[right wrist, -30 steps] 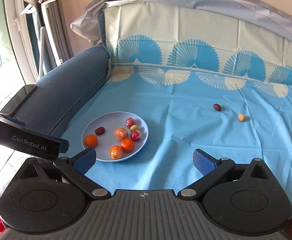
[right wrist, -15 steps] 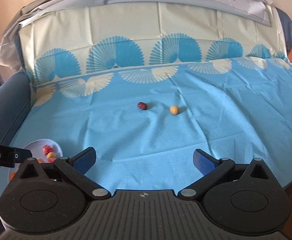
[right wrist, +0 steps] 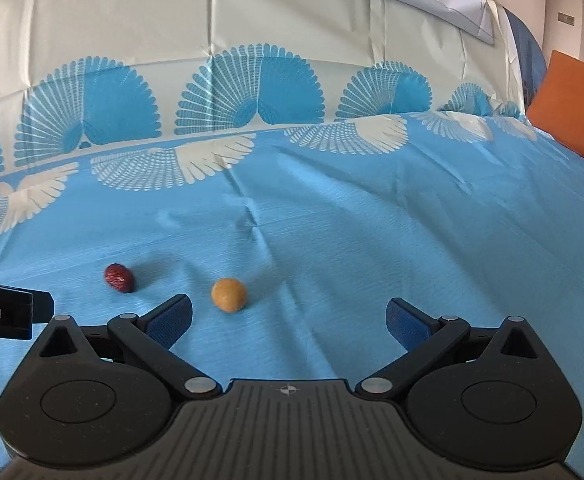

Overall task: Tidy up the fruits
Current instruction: 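Move both open tools toward the red date and tan fruit on the cloth, then grasp the red date with the left tool while the right tool grasps the tan fruit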

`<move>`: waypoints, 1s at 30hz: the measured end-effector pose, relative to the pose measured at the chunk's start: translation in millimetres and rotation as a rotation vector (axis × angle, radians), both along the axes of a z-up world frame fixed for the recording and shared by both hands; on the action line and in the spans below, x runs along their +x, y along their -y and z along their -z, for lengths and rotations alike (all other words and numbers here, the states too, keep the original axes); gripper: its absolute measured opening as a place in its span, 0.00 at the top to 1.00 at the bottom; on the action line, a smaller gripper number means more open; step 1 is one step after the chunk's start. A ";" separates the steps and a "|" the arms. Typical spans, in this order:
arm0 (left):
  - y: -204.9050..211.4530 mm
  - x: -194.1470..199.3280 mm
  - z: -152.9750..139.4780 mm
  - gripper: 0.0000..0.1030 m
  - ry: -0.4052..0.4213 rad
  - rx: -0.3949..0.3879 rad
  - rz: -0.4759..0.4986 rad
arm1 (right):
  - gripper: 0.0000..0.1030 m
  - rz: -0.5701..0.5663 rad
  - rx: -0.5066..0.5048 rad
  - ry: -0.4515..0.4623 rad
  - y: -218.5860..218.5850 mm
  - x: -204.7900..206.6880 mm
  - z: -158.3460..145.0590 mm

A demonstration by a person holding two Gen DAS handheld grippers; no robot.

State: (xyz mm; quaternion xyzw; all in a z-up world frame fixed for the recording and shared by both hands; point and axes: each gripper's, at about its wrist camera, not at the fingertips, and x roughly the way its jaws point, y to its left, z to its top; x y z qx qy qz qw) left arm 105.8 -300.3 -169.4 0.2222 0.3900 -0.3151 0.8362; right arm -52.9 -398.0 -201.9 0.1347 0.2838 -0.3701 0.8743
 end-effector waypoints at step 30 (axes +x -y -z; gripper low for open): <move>44.7 16.6 31.3 0.79 -0.051 -0.016 0.186 | 0.73 -0.161 -0.020 0.007 14.7 36.6 34.3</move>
